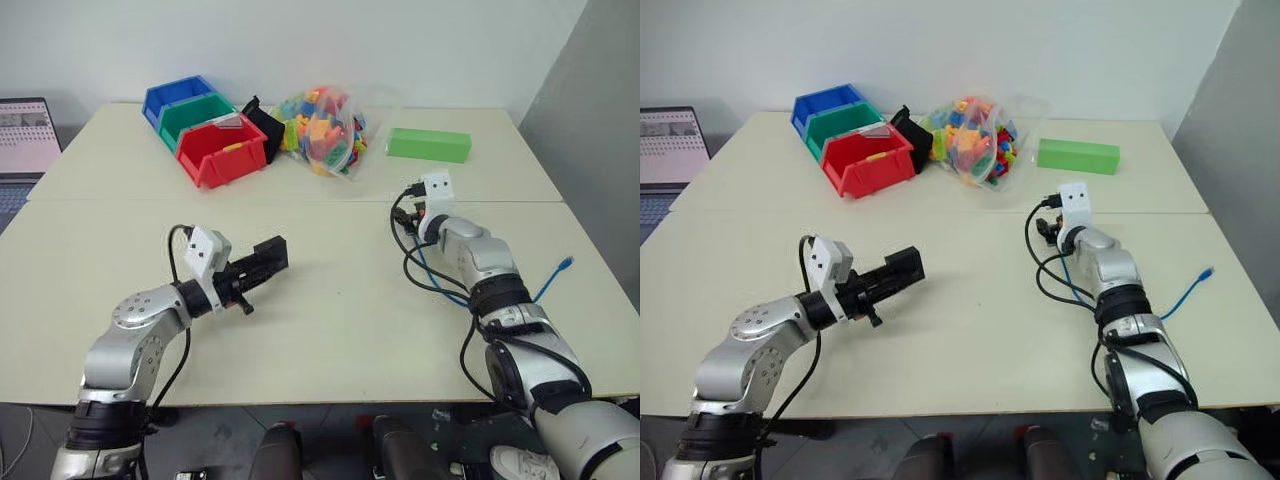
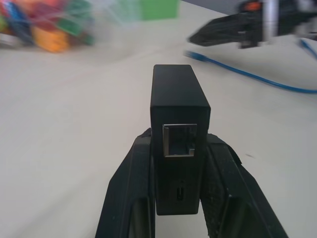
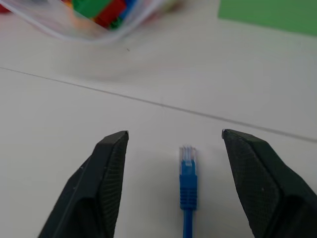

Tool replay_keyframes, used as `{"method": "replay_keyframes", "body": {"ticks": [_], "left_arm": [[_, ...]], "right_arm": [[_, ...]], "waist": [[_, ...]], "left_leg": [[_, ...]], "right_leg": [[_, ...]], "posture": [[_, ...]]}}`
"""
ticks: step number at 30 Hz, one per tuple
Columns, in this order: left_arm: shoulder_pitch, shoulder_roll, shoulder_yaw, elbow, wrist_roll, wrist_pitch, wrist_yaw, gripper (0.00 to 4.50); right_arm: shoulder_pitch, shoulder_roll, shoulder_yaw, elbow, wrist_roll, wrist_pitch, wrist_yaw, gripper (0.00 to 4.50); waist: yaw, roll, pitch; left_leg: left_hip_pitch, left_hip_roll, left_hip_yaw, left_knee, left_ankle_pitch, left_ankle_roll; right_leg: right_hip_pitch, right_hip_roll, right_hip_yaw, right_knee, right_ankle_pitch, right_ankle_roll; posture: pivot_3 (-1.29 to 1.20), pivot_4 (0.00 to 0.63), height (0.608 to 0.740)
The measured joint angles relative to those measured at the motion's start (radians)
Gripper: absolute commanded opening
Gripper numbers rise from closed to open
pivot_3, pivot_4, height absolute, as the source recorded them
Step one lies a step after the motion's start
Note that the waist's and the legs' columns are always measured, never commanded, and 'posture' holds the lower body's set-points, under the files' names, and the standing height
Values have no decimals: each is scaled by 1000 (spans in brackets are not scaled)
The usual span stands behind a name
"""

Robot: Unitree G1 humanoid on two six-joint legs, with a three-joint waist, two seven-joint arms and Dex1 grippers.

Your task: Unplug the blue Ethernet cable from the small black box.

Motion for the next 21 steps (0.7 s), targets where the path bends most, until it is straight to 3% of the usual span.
{"method": "replay_keyframes", "body": {"ticks": [7, 15, 16, 21], "left_arm": [[-162, -35, 66, 332, 149, -235, 215, 799], [-202, -35, 68, 635, 200, -390, 244, 799], [-204, -35, 68, 657, 199, -395, 241, 1359], [-221, -36, 87, 723, 184, -397, 215, 2429]], "right_arm": [[157, -132, 179, -631, 157, 180, 352, 3383], [115, -151, 191, -750, 227, 313, 411, 3383], [109, -151, 191, -750, 227, 316, 411, 3383], [100, -150, 193, -749, 226, 324, 411, 3383]], "waist": [[-4, 0, 0], [0, 0, 0], [0, 0, 0], [1, 0, 0]], "left_leg": [[1, 0, 1, 0, 0, 0], [0, 0, 0, 1, 0, 0], [0, 0, 0, 1, 0, 0], [0, 0, 0, 1, 0, 0]], "right_leg": [[0, 0, -2, 0, 0, 1], [1, 0, -5, 0, 0, 2], [1, 0, -5, 0, 0, 2], [1, 0, -5, 0, 0, 2]], "posture": [[0, 150, 740], [0, 150, 740], [0, 150, 740], [0, 150, 740]]}}
